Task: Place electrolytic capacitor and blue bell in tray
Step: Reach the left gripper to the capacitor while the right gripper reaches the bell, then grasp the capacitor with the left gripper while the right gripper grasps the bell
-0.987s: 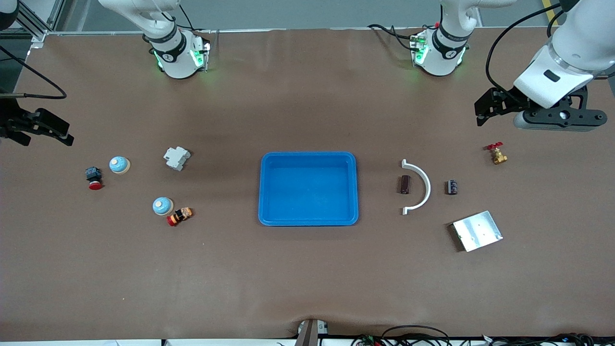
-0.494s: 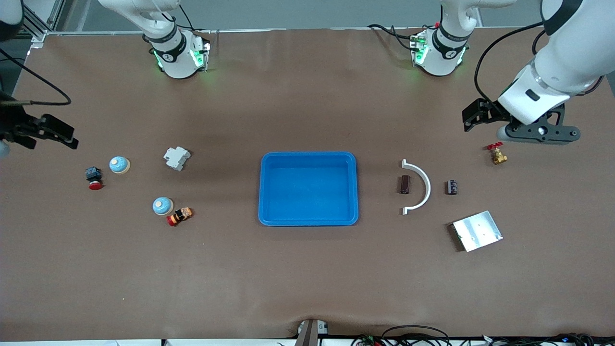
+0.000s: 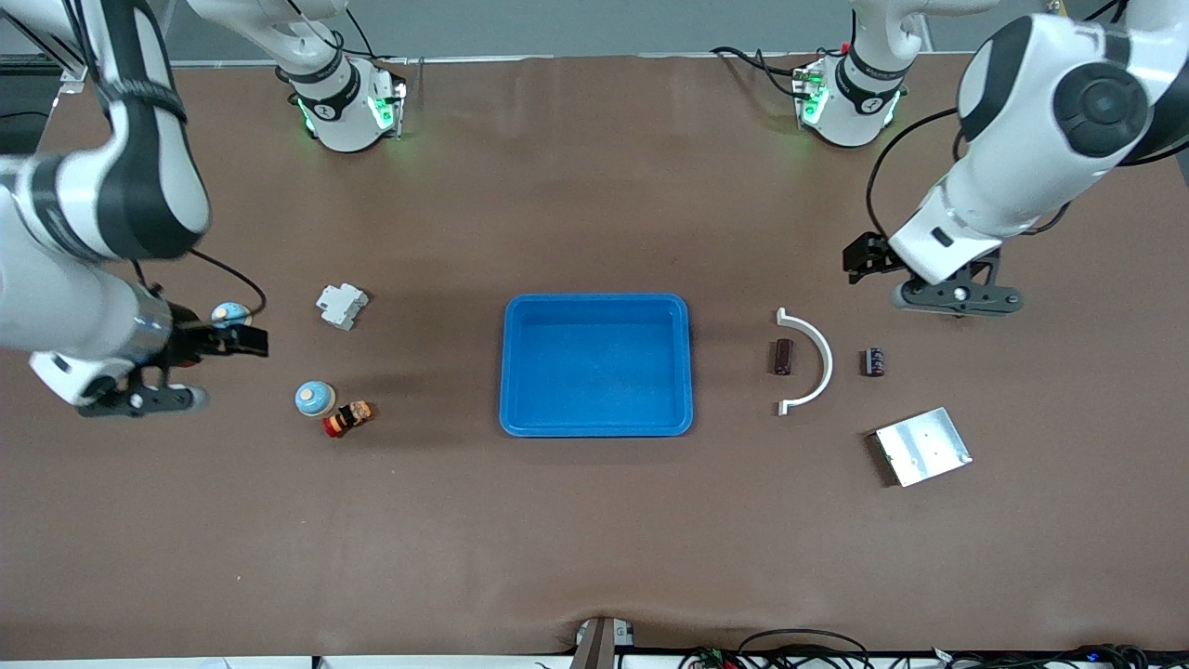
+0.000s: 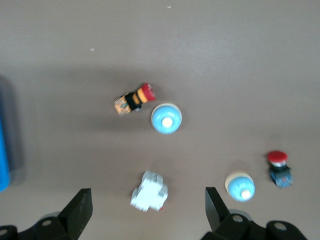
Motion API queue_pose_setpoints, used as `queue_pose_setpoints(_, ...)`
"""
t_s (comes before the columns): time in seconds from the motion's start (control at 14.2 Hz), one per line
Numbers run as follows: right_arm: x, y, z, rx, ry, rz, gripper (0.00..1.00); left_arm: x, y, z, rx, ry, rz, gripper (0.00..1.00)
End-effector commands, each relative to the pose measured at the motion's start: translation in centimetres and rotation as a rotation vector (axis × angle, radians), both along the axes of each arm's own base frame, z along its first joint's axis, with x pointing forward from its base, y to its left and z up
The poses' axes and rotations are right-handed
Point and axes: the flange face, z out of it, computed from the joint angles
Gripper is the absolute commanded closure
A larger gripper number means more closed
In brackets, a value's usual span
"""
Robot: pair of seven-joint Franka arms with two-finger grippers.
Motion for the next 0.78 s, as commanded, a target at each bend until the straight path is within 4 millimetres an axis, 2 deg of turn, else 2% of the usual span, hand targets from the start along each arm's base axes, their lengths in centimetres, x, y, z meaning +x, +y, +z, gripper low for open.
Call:
queue_pose_setpoints(0.0, -0.3, -1.2, -5.4, -0.037, -0.003, 0.012, 0.00, -1.9, -1.2, -3.7, -0.014, -0.024, 0.020, 0.00)
queue_pose_setpoints(0.14, -0.6, -0.9, -8.1, -0.037, -0.045, 0.023, 0.00, -2.9, -1.6, -6.8, -0.020, -0.051, 0.030, 0.00)
queue_pose_setpoints(0.35, -0.3, -2.0, -12.6, -0.033, -0.059, 0.013, 0.00, -3.6, -2.1, -11.7, -0.040, -0.091, 0.033, 0.00)
queue_pose_setpoints(0.63, -0.1, -2.7, -15.7, -0.027, -0.065, 0.035, 0.00, -2.9, -3.4, -16.9, -0.068, -0.098, 0.041, 0.00)
queue_pose_setpoints(0.71, -0.2, -2.8, -16.7, -0.026, -0.064, 0.034, 0.00, -2.9, -4.3, -18.2, -0.077, -0.102, 0.034, 0.00)
